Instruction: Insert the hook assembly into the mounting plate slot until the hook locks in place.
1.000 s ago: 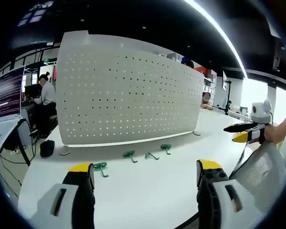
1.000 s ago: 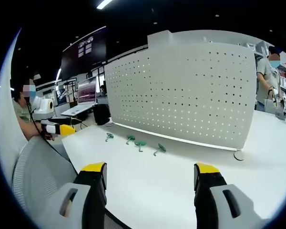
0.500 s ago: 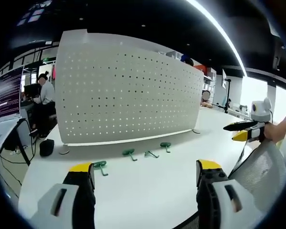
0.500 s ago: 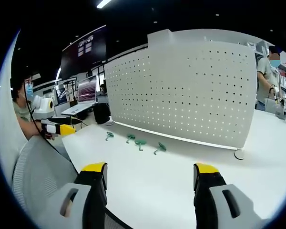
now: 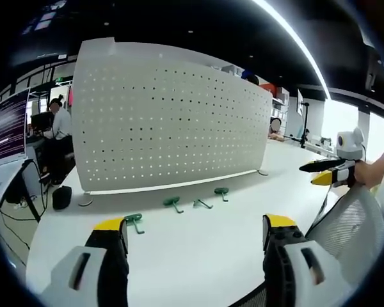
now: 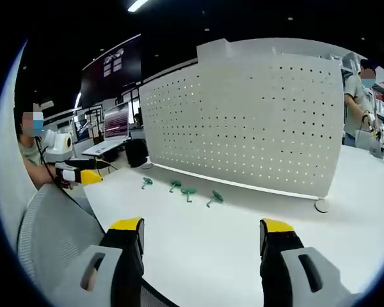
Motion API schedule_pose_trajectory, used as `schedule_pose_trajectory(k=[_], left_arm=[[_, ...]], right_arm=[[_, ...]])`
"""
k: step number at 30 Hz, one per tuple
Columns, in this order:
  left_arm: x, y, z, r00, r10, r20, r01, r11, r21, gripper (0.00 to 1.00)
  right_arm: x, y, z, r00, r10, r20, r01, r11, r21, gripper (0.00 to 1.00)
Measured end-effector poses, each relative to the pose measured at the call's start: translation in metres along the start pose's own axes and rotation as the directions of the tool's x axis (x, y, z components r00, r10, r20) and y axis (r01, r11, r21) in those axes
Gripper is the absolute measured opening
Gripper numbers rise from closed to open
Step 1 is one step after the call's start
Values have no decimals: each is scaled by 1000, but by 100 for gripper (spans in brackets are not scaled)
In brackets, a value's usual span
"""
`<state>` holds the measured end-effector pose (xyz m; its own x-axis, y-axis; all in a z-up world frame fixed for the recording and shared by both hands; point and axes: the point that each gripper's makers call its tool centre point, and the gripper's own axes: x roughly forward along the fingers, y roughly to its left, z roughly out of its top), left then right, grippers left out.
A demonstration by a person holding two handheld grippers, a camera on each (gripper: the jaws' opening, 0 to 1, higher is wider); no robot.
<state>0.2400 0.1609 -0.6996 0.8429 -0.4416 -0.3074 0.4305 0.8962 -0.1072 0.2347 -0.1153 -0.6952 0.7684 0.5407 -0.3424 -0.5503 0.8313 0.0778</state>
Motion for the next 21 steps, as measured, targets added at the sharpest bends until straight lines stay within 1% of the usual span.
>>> schedule_pose_trajectory(k=[7, 10, 13, 21], left_arm=[[0, -2, 2, 1000, -8, 3, 9, 1000, -5, 89], [0, -2, 2, 1000, -13, 2, 13, 1000, -2, 89], [0, -2, 4, 1000, -15, 10, 15, 1000, -6, 89], [2, -7, 7, 999, -43, 0, 43, 999, 0, 88]], right_arm=[[0, 0, 1, 1000, 0, 2, 0, 1000, -4, 71], [0, 0, 2, 1000, 2, -2, -2, 1000, -17, 71], [1, 4, 2, 1000, 14, -5, -15, 999, -49, 72], [1, 2, 8, 1000, 23, -3, -23, 998, -50, 70]])
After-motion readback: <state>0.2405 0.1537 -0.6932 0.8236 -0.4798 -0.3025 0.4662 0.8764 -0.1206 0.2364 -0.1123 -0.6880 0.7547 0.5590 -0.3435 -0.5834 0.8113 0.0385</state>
